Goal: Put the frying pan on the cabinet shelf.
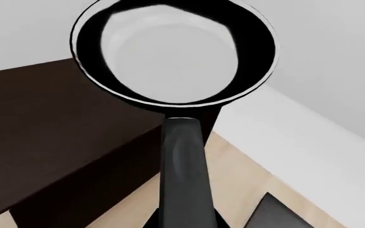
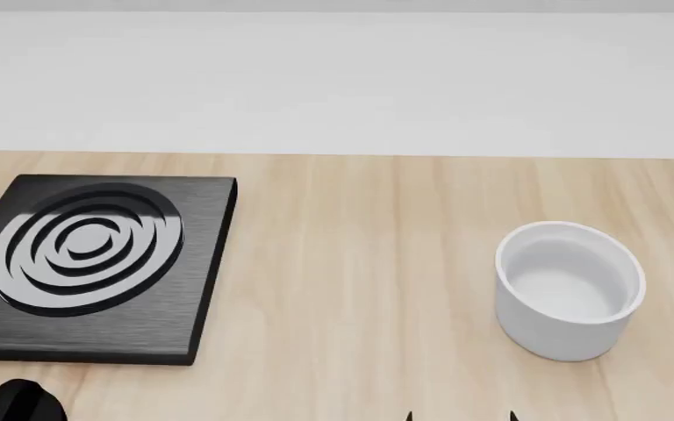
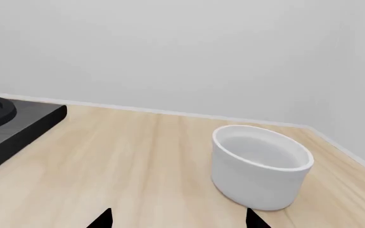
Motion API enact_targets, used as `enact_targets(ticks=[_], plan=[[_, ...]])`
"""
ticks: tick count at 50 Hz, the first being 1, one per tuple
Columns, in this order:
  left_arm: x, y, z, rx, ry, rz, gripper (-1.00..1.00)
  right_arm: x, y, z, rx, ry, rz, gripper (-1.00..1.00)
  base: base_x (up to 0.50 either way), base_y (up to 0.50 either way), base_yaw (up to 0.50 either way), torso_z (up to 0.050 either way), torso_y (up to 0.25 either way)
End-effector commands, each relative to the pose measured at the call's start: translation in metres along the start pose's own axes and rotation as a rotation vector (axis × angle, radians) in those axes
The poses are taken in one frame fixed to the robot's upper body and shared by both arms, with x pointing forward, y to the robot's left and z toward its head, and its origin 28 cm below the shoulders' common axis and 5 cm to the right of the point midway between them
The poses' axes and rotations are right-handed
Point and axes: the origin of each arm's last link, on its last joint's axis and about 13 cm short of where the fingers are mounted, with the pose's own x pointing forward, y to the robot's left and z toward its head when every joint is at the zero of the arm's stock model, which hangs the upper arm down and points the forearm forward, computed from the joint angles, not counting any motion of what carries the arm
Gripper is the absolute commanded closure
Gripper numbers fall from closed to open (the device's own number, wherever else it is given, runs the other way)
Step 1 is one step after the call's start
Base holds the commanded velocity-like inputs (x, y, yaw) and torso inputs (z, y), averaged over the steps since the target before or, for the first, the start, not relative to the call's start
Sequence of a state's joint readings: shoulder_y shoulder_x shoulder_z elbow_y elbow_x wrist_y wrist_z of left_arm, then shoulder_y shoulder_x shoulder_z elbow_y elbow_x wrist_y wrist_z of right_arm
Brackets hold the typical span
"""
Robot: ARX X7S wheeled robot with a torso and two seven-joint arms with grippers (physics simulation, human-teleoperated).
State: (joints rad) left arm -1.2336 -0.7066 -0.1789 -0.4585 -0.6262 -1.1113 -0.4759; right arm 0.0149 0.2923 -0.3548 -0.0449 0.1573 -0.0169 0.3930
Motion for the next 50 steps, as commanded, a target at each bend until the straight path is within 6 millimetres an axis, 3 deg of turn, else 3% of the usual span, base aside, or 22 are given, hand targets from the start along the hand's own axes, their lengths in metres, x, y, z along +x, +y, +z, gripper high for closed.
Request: enact_targets(ticks=[1, 12, 50], plan=[[0.002, 0.016, 0.006, -0.054, -0.041, 0.1, 1.0, 0.0, 0.0, 0.001, 0.001, -0.001, 0.0, -1.0, 0.0, 0.0, 0.0, 0.0, 0.0], [0.002, 0.031, 0.006, -0.047, -0.053, 0.168, 1.0, -0.001, 0.0, 0.002, 0.003, -0.002, 0.0, -1.0, 0.0, 0.0, 0.0, 0.001, 0.002], [0.014, 0.057, -0.031, -0.036, 0.034, 0.274, 1.0, -0.003, -0.001, 0.001, -0.001, 0.004, -0.006, -1.0, 0.0, 0.0, 0.0, 0.001, 0.001]])
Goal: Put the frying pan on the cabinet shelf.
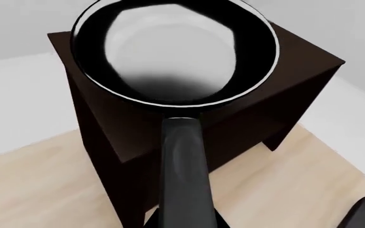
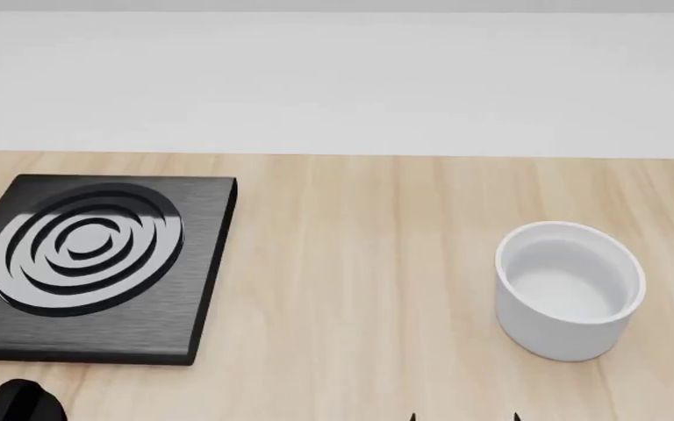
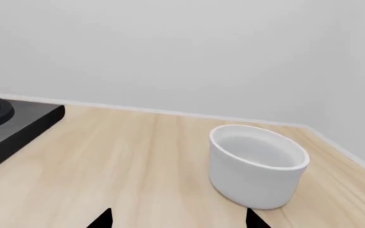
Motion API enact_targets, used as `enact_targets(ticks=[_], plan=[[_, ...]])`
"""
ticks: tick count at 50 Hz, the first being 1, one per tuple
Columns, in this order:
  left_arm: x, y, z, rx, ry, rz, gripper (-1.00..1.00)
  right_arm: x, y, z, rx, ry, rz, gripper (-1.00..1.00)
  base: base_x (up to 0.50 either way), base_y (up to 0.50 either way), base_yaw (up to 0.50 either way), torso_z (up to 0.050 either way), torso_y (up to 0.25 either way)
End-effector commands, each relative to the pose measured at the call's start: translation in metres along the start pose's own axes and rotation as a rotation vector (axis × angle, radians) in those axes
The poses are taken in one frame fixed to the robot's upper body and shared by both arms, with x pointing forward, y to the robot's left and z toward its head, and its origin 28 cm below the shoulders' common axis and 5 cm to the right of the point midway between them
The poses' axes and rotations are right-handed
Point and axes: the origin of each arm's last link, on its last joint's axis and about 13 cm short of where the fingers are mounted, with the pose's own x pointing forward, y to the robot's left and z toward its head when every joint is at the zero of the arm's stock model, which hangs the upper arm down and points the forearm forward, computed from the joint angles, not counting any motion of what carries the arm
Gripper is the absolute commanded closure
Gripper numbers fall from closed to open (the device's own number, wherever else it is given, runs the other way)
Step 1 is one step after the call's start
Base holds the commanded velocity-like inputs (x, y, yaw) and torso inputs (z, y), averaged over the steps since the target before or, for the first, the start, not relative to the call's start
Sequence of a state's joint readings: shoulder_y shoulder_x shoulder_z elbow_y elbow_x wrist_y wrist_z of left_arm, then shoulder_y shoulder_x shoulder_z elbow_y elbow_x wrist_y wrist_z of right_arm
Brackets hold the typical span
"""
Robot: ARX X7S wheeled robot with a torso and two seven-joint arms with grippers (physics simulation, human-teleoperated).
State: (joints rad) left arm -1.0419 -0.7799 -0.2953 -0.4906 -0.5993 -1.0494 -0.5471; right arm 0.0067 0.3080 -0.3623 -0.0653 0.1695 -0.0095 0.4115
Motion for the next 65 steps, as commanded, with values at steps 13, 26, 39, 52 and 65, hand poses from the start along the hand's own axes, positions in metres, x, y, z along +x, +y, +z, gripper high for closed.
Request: enact_targets(ticks=[13, 26, 39, 52, 65], plan=[[0.006, 0.012, -0.01, -0.009, 0.006, 0.051, 1.0, -0.001, 0.0, -0.001, -0.002, 0.004, -0.001, -1.0, 0.0, 0.0, 0.0, 0.0, 0.001], [0.006, 0.013, -0.013, -0.009, 0.019, 0.058, 1.0, -0.001, 0.0, -0.001, -0.001, 0.006, -0.001, -1.0, 0.0, 0.0, 0.0, 0.0, 0.0], [0.003, 0.012, -0.01, 0.005, 0.018, 0.029, -1.0, -0.001, -0.001, 0.0, 0.005, 0.004, -0.004, -1.0, 0.0, 0.0, 0.0, 0.0, 0.0], [-0.005, 0.011, 0.0, 0.013, -0.001, 0.008, -1.0, 0.0, 0.0, 0.0, 0.003, 0.004, 0.001, -1.0, 0.0, 0.0, 0.0, 0.0, 0.0], [-0.013, -0.006, 0.015, 0.038, -0.031, -0.086, -1.0, -0.001, 0.0, 0.0, 0.003, 0.002, 0.002, -1.0, 0.0, 0.0, 0.0, 0.0, 0.0]])
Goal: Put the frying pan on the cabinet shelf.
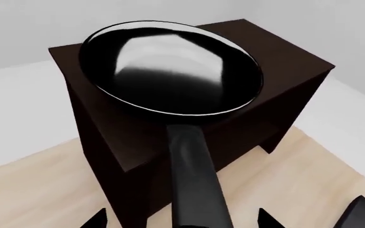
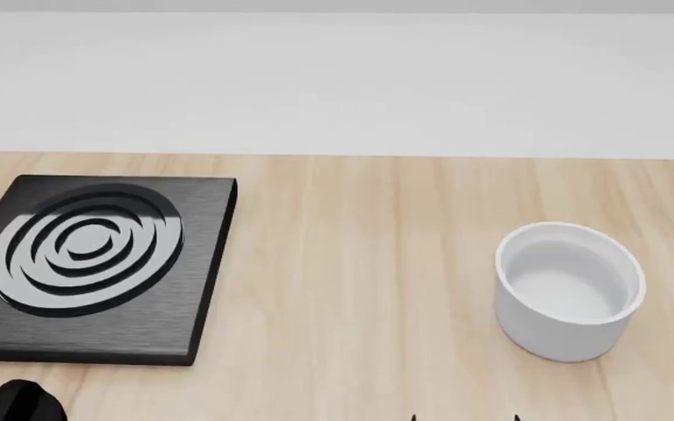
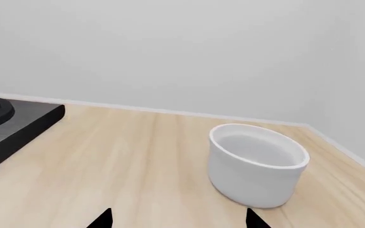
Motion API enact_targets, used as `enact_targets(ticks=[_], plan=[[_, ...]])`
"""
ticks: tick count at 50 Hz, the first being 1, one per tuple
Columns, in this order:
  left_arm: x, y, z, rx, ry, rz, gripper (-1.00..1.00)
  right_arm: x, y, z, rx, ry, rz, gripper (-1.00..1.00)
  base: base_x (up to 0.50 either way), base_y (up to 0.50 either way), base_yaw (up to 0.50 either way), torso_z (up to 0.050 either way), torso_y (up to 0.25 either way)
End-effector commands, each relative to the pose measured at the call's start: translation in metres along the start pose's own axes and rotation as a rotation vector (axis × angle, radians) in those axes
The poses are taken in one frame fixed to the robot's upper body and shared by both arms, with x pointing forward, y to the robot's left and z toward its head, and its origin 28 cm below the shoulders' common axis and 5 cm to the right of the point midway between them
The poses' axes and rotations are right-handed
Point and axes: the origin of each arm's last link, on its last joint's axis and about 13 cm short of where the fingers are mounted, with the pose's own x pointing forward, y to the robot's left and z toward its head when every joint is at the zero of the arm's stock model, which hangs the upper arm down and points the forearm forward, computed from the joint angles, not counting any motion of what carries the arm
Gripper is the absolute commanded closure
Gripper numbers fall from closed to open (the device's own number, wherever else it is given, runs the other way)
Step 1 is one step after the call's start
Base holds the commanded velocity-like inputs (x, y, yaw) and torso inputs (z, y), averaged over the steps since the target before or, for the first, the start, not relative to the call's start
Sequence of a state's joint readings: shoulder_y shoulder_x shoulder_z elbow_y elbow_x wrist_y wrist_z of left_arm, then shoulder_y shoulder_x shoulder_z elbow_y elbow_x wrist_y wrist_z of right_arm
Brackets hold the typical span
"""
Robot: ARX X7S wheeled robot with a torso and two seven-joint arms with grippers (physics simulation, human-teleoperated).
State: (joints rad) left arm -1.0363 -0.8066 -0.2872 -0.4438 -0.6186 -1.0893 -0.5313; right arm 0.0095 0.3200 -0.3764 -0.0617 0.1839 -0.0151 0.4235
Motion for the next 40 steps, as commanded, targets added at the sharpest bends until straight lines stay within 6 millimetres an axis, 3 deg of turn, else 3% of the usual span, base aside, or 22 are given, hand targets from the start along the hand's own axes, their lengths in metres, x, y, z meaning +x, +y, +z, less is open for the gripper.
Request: enact_targets(ticks=[1, 31, 40], plan=[[-0.007, -0.011, 0.01, 0.015, -0.018, -0.067, -1.0, 0.0, 0.0, 0.0, 0.0, -0.001, 0.001, -1.0, 0.0, 0.0, 0.0, 0.0, 0.0], [-0.024, -0.002, 0.026, 0.059, -0.133, -0.078, -1.0, -0.001, 0.001, 0.001, 0.001, 0.001, 0.006, -1.0, 0.0, 0.0, 0.0, 0.0, 0.0], [-0.04, -0.003, 0.03, 0.089, -0.2, -0.105, -1.0, -0.001, 0.001, 0.001, 0.002, 0.003, 0.007, -1.0, 0.0, 0.0, 0.0, 0.0, 0.0]])
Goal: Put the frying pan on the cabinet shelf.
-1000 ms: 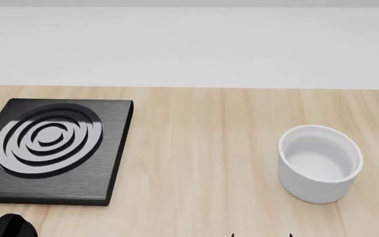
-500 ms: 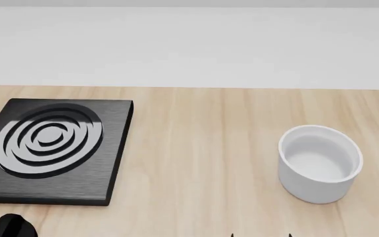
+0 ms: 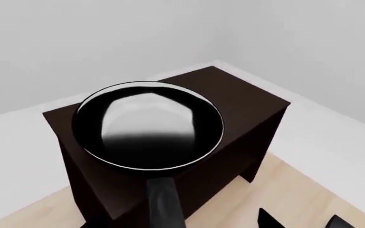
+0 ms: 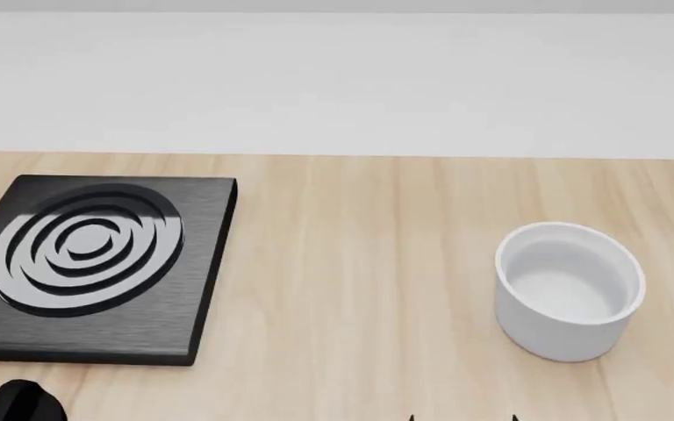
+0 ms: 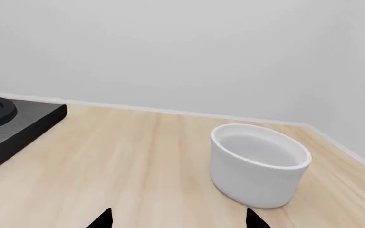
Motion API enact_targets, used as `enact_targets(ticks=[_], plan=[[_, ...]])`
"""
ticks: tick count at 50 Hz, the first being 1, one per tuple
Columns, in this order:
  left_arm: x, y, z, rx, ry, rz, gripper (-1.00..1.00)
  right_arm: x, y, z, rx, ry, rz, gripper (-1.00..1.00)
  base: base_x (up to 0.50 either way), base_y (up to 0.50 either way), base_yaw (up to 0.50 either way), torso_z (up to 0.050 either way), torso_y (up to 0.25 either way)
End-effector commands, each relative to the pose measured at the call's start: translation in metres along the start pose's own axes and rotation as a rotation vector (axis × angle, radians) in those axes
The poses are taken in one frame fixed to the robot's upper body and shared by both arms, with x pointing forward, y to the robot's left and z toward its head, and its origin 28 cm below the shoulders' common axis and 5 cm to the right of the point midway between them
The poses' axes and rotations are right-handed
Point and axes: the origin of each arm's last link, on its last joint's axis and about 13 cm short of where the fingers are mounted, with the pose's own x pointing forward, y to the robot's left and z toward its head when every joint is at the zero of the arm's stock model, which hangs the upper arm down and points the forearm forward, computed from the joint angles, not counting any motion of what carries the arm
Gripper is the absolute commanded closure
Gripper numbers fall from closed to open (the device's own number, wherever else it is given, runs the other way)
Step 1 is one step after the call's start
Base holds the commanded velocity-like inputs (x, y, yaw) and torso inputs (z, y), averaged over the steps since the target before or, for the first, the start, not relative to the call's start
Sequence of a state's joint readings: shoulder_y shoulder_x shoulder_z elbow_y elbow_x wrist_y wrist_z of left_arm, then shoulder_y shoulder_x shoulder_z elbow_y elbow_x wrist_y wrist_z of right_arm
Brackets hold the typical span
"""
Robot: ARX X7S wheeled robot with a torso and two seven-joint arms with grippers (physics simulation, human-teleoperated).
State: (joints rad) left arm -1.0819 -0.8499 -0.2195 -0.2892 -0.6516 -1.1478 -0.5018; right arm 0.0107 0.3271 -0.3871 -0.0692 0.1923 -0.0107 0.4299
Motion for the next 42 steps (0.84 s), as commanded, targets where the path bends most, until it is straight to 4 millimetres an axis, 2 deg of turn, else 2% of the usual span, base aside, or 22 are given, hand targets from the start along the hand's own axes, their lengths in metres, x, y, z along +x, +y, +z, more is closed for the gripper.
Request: enact_targets(ticks=[1, 6, 17, 36, 42], plan=[[-0.016, -0.001, 0.005, 0.026, -0.068, -0.037, -1.0, 0.0, 0.0, 0.0, 0.0, 0.002, 0.002, -1.0, 0.0, 0.0, 0.0, 0.0, 0.0], [-0.028, -0.005, 0.007, 0.084, -0.159, -0.079, -1.0, -0.001, 0.0, 0.001, 0.0, 0.002, 0.001, -1.0, 0.0, 0.0, 0.0, 0.0, 0.0], [-0.068, -0.016, 0.014, 0.076, -0.241, -0.241, -1.0, 0.0, 0.0, -0.002, -0.002, 0.003, 0.004, -1.0, 0.0, 0.0, 0.0, 0.0, 0.0], [-0.108, -0.03, 0.005, 0.13, -0.25, -0.44, -1.0, 0.0, 0.0, -0.002, -0.003, 0.003, 0.004, -1.0, 0.0, 0.0, 0.0, 0.0, 0.0], [-0.115, -0.03, 0.002, 0.114, -0.24, -0.481, -1.0, 0.0, 0.0, -0.002, -0.003, 0.003, 0.005, -1.0, 0.0, 0.0, 0.0, 0.0, 0.0]])
